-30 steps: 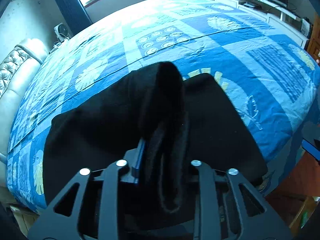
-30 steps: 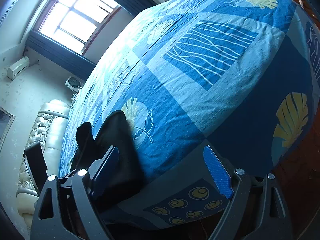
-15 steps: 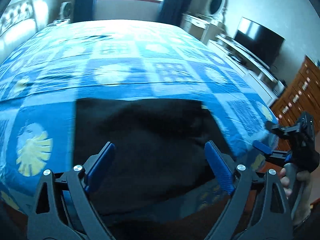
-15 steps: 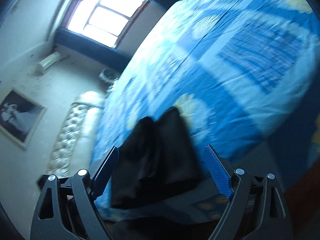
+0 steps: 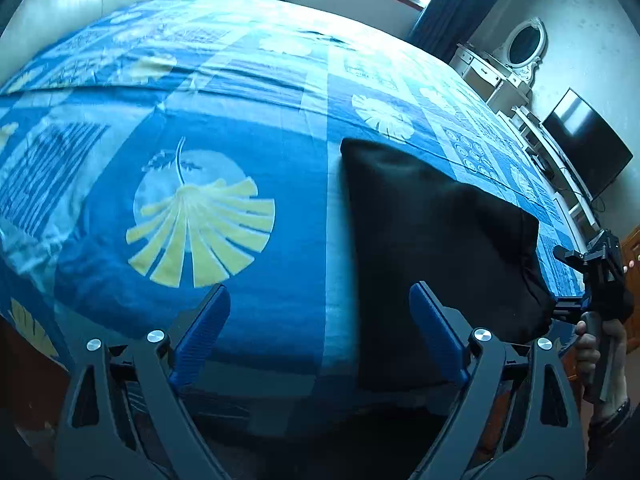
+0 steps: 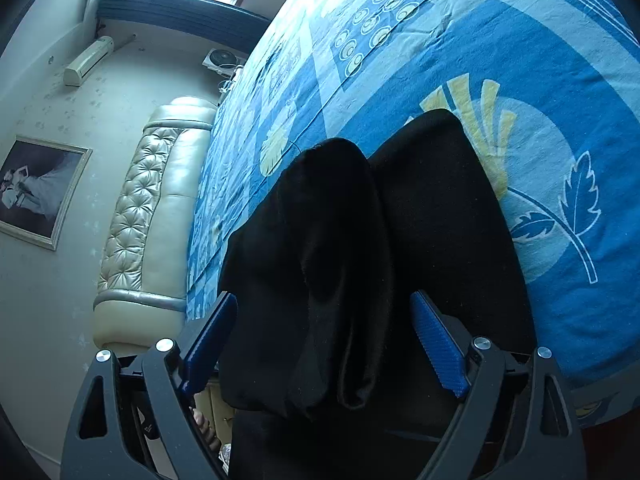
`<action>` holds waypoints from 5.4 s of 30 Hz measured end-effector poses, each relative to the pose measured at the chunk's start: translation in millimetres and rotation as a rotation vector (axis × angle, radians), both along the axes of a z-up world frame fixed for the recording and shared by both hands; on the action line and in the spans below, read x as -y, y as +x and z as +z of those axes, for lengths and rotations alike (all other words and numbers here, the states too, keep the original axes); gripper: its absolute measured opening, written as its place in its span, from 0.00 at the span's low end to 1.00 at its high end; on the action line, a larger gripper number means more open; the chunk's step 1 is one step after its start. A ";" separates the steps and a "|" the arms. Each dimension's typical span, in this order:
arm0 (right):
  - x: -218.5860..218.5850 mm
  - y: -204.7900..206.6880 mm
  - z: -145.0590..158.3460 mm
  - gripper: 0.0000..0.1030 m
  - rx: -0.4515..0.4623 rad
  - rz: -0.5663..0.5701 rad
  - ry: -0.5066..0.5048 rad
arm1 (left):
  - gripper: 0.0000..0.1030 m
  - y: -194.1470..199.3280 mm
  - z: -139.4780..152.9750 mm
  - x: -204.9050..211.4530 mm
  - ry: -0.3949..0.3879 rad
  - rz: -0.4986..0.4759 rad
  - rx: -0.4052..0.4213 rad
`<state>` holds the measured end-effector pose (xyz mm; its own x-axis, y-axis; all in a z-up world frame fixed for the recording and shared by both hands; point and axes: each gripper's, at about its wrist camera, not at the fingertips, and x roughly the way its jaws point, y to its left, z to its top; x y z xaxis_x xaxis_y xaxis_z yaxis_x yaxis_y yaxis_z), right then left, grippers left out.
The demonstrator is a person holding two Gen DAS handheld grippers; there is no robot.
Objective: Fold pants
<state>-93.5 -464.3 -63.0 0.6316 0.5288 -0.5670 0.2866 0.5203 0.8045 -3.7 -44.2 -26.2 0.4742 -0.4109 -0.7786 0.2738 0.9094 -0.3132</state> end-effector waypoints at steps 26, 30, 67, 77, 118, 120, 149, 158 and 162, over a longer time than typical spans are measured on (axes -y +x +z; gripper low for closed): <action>18.3 -25.4 -2.7 0.11 -0.027 -0.011 -0.177 | 0.88 -5.4 -28.4 40.4 0.024 -0.070 -0.095; 24.7 -27.1 -22.0 0.11 -0.007 -0.025 -0.098 | 0.89 -1.7 -38.1 44.0 0.056 -0.084 -0.126; 23.4 -63.1 -36.3 0.60 0.033 -0.043 0.013 | 0.76 9.9 -57.8 43.2 -0.385 -0.212 -0.357; 11.7 -56.8 -30.6 0.44 0.031 -0.038 -0.039 | 0.30 11.6 -47.4 39.2 -0.291 -0.184 -0.301; -86.5 19.1 -31.6 0.44 0.035 0.169 -0.013 | 0.30 11.8 -32.8 -71.8 -0.209 0.039 -0.193; -86.3 18.4 -31.5 0.44 0.037 0.169 -0.012 | 0.30 11.9 -33.0 -71.7 -0.206 0.038 -0.191; -57.0 18.2 -15.6 0.71 0.087 0.117 0.047 | 0.73 29.2 -32.7 -107.5 -0.472 0.089 -0.169; -43.6 81.6 -19.1 0.72 0.098 0.056 0.068 | 0.74 94.3 -40.3 -77.5 -0.453 -0.007 -0.233; -49.2 104.9 -22.0 0.72 0.091 0.086 0.063 | 0.74 111.9 -49.8 -62.2 -0.417 -0.050 -0.278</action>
